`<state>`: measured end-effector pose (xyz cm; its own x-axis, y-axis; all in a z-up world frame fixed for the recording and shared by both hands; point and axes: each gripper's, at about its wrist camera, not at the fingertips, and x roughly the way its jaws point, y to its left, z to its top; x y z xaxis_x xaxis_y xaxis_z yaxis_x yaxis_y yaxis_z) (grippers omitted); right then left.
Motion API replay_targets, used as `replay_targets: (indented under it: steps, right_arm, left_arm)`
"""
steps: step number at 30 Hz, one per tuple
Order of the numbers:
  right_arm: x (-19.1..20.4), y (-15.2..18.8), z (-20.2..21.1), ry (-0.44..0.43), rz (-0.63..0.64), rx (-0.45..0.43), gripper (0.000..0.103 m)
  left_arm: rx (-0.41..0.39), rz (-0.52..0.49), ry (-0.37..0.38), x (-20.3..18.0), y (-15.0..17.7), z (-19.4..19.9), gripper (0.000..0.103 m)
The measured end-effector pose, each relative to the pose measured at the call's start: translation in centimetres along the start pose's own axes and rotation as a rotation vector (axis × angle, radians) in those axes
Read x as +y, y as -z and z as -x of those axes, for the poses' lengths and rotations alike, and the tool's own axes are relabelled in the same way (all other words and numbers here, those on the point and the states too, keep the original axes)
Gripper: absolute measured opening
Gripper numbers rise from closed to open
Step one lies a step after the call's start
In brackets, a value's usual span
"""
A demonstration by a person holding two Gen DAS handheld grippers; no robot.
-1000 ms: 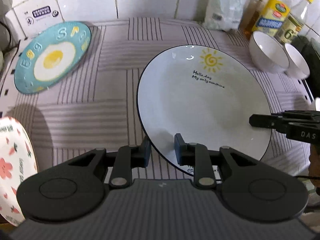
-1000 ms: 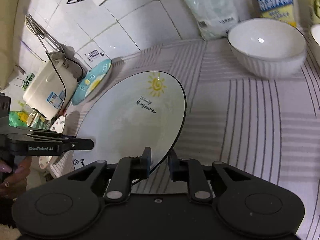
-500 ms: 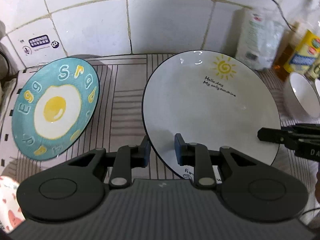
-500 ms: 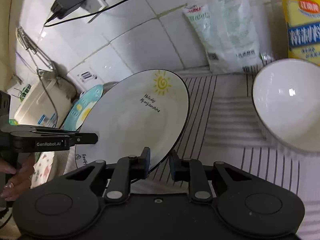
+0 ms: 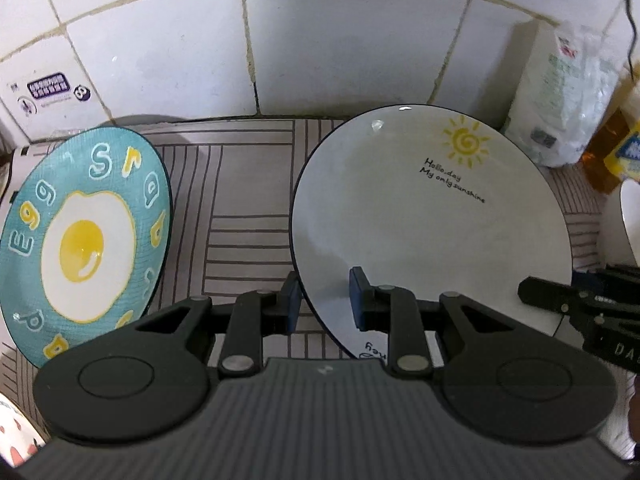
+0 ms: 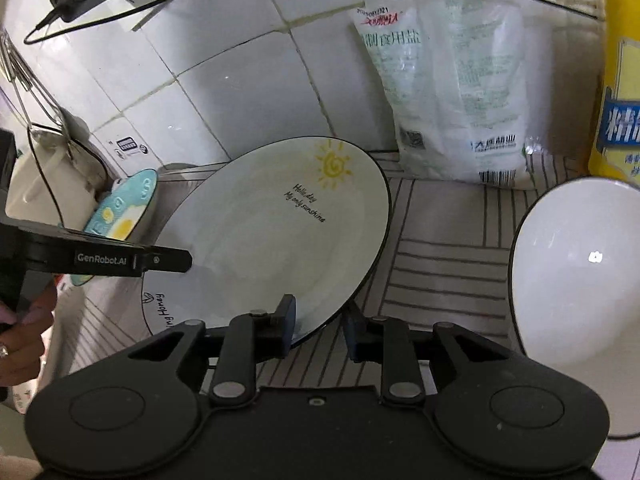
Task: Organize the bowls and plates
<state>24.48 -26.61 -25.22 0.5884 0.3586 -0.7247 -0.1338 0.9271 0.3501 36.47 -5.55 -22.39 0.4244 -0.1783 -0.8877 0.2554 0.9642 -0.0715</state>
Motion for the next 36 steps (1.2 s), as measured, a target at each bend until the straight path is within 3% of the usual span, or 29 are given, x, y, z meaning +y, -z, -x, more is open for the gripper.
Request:
replay_targets:
  steps: [8,11,14,17,23,30,36]
  right_arm:
    - [0.8,-0.2,-0.4,0.080,-0.003,0.032,0.035]
    - [1.9,-0.2,-0.2,0.148,0.016,0.026,0.036]
    - [2.8,-0.1,0.6,0.180,0.025,0.010,0.046]
    - [3.6,0.3,2.1,0.193,0.034,-0.028,0.048]
    - [5.5,1.2,5.4,0.151,0.002,-0.117,0.050]
    - [9.5,2.9,8.7,0.084,-0.008,-0.182,0.061]
    - [14.6,4.7,10.8,0.074,0.037,-0.207,0.065]
  left_arm:
    - [0.028,-0.085,-0.103,-2.2,0.2,0.2,0.027]
    - [0.029,-0.052,-0.087,-2.0,0.6,0.8,0.027]
    - [0.019,-0.036,-0.077,-1.8,1.5,2.4,0.027]
    - [0.030,-0.023,-0.114,-1.4,2.2,4.1,0.035]
    - [0.021,0.031,-0.110,0.2,4.5,8.6,0.037]
    - [-0.012,0.002,-0.119,2.1,7.8,14.0,0.051]
    - [-0.039,0.002,-0.101,4.7,10.6,18.1,0.061]
